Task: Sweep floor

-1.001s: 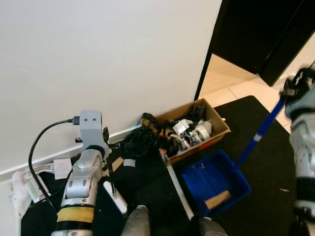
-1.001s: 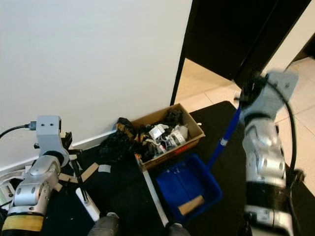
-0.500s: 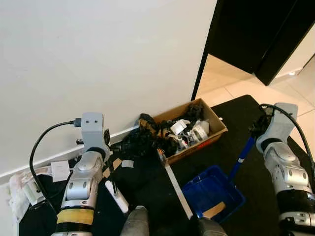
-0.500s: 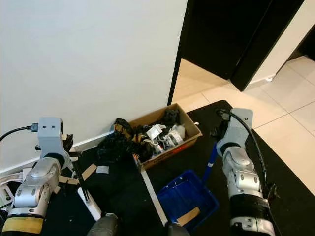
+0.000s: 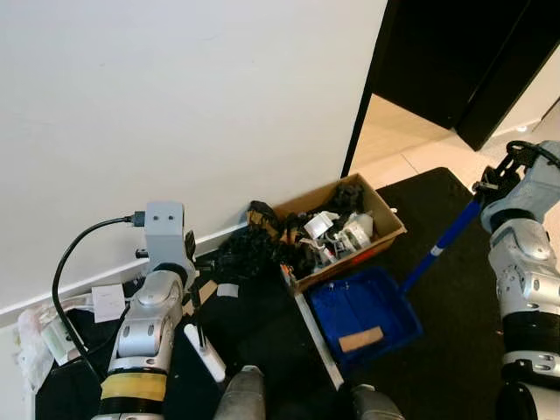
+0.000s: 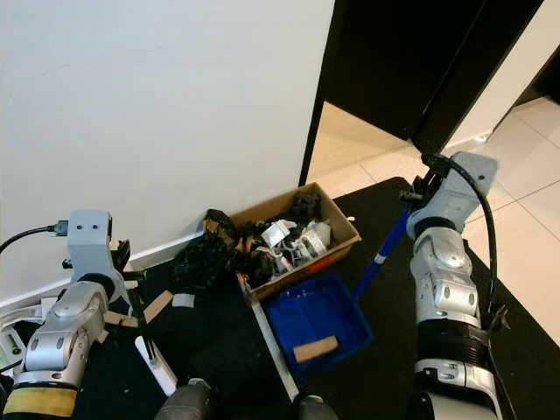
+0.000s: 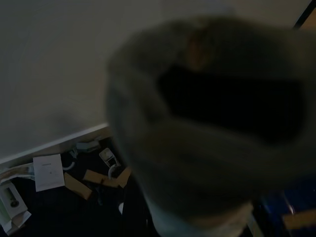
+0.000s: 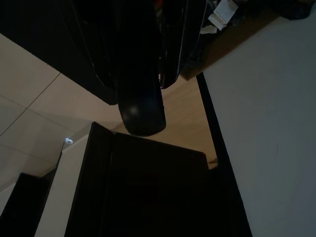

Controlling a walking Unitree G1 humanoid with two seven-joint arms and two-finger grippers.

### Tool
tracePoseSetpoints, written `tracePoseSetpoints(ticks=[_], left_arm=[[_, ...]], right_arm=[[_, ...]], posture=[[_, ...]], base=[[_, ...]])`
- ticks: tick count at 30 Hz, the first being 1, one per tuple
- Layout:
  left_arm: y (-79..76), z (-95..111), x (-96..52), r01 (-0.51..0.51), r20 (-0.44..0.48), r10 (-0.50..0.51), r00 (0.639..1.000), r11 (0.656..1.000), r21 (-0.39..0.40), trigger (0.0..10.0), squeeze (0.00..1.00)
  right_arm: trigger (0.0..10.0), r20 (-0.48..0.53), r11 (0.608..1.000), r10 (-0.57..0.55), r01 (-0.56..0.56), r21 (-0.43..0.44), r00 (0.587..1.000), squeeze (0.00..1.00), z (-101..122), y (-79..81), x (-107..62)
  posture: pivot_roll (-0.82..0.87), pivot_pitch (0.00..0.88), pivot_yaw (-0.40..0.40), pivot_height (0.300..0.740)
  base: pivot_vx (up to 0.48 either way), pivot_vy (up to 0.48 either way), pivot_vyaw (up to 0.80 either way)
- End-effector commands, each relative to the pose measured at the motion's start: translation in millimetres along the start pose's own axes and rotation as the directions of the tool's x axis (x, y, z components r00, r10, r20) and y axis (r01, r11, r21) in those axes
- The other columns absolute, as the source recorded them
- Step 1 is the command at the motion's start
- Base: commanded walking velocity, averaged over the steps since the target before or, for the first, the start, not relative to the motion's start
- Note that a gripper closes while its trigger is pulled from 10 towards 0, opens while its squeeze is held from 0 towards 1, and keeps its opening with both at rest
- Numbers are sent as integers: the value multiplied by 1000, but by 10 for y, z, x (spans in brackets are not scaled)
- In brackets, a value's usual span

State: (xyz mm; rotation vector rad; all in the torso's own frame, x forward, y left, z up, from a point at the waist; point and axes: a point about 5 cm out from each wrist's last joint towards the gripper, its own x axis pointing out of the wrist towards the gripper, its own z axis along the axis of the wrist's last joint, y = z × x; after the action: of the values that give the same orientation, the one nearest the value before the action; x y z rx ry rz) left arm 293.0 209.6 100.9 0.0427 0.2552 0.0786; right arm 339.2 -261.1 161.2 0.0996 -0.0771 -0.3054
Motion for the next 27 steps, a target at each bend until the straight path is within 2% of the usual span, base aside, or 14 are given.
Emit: tracePoseSetpoints(ticks=[1,2,4,6,7,8,9,10,11,13,15,19,20,27], left_arm=[[-1,-51,-13,-5,-6,5,1000,1000,20,10000,0],[-5,-52,-12,-4,-6,4,1000,1000,21,10000,0],[-5,-52,-12,-4,-6,4,1000,1000,21,10000,0],[10,-70,-16,-4,-11,4,1000,1000,24,10000,0],[10,-70,-16,-4,-11,4,1000,1000,24,10000,0],[6,-96,-21,-1,-18,1,1000,1000,27,10000,0],[6,-96,-21,-1,-18,1,1000,1000,27,10000,0],[-13,-113,-25,6,-23,-5,1000,1000,29,10000,0],[-13,-113,-25,6,-23,-5,1000,1000,29,10000,0],[-42,-121,-32,14,-24,-13,1000,999,33,10000,0],[-47,-118,-35,15,-23,-14,1000,999,33,10000,0],[-21,-133,-49,9,-26,-8,1000,999,37,10000,0],[-1,-146,-62,4,-29,-3,1000,999,39,10000,0],[-26,-169,-67,7,-33,-5,999,999,38,10000,0]], right_arm=[[10000,-8,1000,-24,24,-15,1000,0,-101,-29,-40],[10000,-34,999,-34,33,-16,999,0,-192,-11,-67],[10000,-34,999,-34,33,-16,999,0,-192,-11,-67],[10000,-115,1000,-26,24,-17,993,0,-505,165,-202],[10000,-115,1000,-26,24,-17,993,0,-505,165,-202],[10000,-152,1000,-27,27,-3,988,0,-668,267,-274],[10000,-152,1000,-27,27,-3,988,0,-668,267,-274],[10000,-172,999,-29,36,35,985,0,-794,360,-338],[10000,-172,999,-29,36,35,985,0,-794,360,-338],[10000,-212,988,-25,56,142,977,0,-954,487,-415],[10000,-219,982,-22,63,180,975,0,-983,513,-428],[10000,-193,979,-5,43,197,981,0,-949,553,-403],[10000,-114,981,2,20,194,994,0,-757,544,-296],[10000,95,985,-16,-1,172,995,0,-208,442,-74]], posture=[[225,161,9,740],[225,161,9,740],[225,161,9,740],[232,164,12,740],[232,164,12,740],[230,165,14,740],[230,165,14,740],[239,164,14,740],[239,164,14,740],[253,165,10,740],[253,165,10,740],[257,169,9,740],[259,172,7,740],[248,174,6,740]], base=[[0,0,0],[0,0,0],[0,0,0],[0,0,0],[0,0,0],[0,0,0],[0,0,0],[0,0,0],[0,0,0],[0,0,0],[0,0,0],[0,0,0],[0,0,0],[0,0,0]])
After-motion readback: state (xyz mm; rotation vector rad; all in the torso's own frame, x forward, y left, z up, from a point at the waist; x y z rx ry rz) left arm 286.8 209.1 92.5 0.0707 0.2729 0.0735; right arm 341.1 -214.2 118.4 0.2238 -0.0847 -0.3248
